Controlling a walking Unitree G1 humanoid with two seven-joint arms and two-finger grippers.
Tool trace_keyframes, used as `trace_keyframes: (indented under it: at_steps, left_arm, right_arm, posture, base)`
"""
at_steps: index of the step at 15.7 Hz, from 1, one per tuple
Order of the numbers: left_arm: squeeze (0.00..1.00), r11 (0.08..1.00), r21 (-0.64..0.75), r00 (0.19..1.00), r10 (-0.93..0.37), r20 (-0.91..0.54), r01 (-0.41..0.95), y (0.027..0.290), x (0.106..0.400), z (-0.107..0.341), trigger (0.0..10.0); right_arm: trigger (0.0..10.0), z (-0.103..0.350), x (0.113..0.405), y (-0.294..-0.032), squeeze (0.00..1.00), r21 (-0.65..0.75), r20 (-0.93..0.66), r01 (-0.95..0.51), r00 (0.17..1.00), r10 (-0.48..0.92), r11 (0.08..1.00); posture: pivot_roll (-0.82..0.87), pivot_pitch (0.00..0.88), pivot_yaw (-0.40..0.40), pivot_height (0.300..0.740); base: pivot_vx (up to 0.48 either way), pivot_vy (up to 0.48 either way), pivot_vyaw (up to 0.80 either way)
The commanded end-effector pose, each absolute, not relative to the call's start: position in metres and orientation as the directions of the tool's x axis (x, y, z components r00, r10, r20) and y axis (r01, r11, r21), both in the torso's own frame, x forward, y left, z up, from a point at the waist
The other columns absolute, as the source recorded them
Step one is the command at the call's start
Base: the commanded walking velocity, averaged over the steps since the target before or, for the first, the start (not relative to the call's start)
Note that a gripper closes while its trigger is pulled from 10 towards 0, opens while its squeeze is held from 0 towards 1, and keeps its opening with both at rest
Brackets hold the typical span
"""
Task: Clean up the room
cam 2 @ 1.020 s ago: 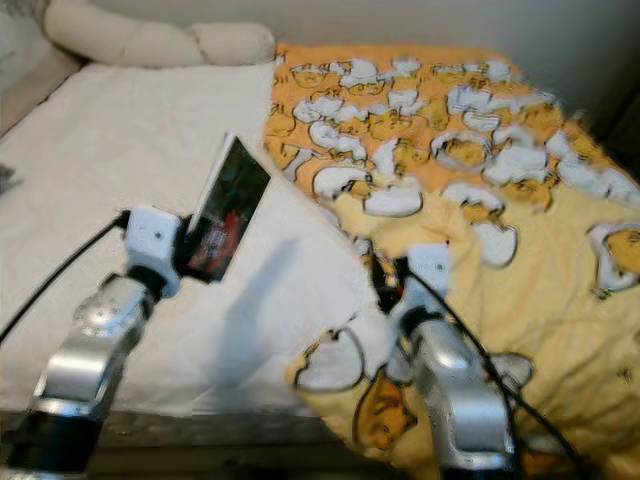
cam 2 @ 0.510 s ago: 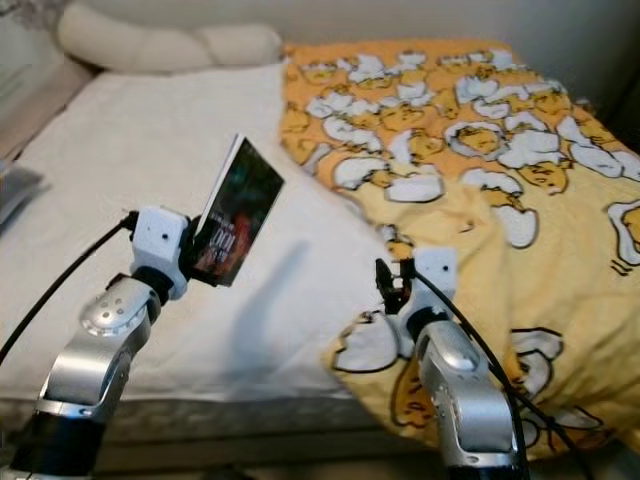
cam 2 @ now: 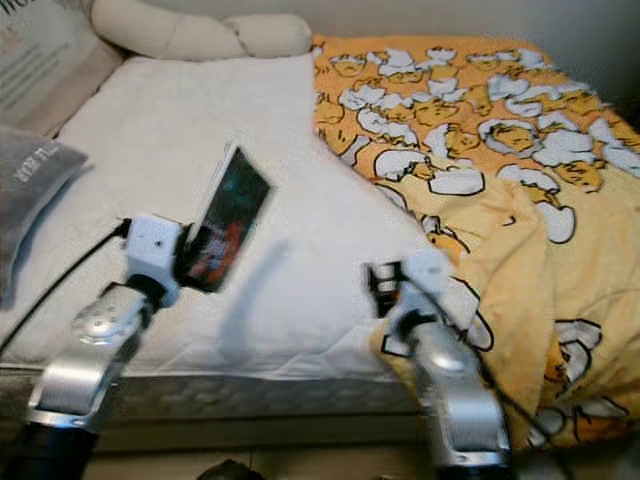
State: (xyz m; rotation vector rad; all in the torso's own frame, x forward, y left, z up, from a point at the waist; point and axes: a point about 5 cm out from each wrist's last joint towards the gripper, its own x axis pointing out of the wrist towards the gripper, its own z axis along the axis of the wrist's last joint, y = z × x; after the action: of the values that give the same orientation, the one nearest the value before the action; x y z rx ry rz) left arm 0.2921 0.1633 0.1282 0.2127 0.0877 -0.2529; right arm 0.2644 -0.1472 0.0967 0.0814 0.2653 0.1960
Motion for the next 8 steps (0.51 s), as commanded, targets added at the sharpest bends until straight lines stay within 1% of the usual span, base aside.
trace_keyframes:
  at_steps: [1,8]
  left_arm:
    - [0.0,0.943,0.203,0.965,-0.253,-0.07,0.262,0.158,0.2928,0.1384,10.0]
    - [0.0,0.945,0.203,0.967,-0.245,-0.072,0.255,0.1594,0.2892,0.1379,10.0]
  right_arm:
    - [10.0,0.0974,0.2657,-0.1531,0.0,0.096,-0.256,-0.167,0.948,0.187,0.981]
    - [10.0,0.0973,0.2676,-0.1499,0.0,0.096,-0.254,-0.188,0.945,0.206,0.978]
  posture:
    - [0.04,0.0,0.035,0.74]
    - [0.06,0.0,0.021,0.74]
  base:
    - [0.0,0.349,0.0]
    - [0.0,0.347,0.0]
